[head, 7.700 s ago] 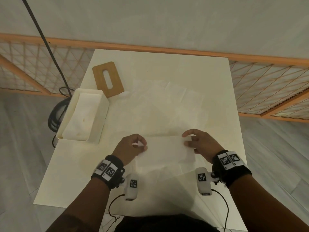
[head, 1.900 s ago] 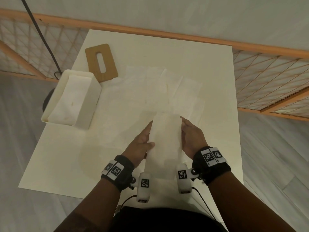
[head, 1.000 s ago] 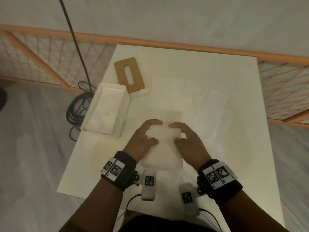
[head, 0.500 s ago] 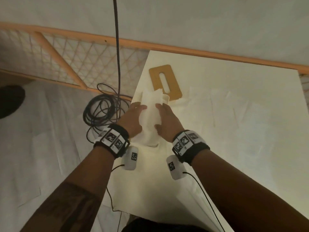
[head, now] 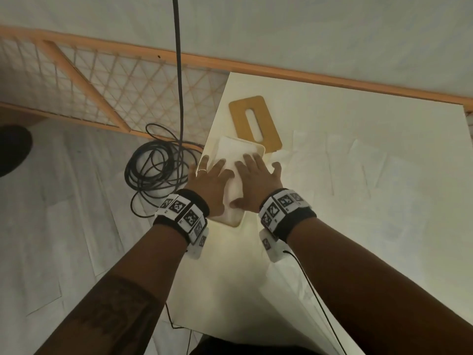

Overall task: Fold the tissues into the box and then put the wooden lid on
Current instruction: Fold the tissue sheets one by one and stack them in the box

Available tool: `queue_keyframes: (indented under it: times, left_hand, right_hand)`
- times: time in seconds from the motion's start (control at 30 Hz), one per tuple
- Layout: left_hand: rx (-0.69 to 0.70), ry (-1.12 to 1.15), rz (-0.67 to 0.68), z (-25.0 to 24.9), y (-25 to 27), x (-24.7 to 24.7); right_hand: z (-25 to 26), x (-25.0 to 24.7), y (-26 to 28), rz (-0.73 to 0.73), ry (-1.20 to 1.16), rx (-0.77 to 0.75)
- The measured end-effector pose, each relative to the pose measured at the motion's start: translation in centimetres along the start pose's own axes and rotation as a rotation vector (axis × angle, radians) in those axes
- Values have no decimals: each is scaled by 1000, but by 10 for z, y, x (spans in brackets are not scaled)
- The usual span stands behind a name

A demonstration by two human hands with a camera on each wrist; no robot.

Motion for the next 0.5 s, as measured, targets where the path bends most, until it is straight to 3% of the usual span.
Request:
queue_keyframes:
  times: [0.27, 0.37, 0.43, 0.5]
  left_hand:
    - [-5, 30, 164, 5, -22, 24]
    - [-18, -23, 223, 5, -25, 21]
    - [-38, -74, 221, 3, -24, 15]
    - [-81, -78, 131, 1, -17, -1]
  right_hand:
    - [-4, 17, -17, 127, 58, 19]
    - [-1, 16, -13, 116, -48, -8]
    - [-8, -3, 5, -72, -174, -46]
    - [-46, -25, 44, -384, -347, 22]
Point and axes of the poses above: each hand's wrist, its own y-axis away from the middle knuckle, its own x-axis out of the palm, z = x × y, the point moved 10 cm from there along -y, towards the middle knuckle, and after that the axes turned 6 degrees about -x, right-handed, at the moved point
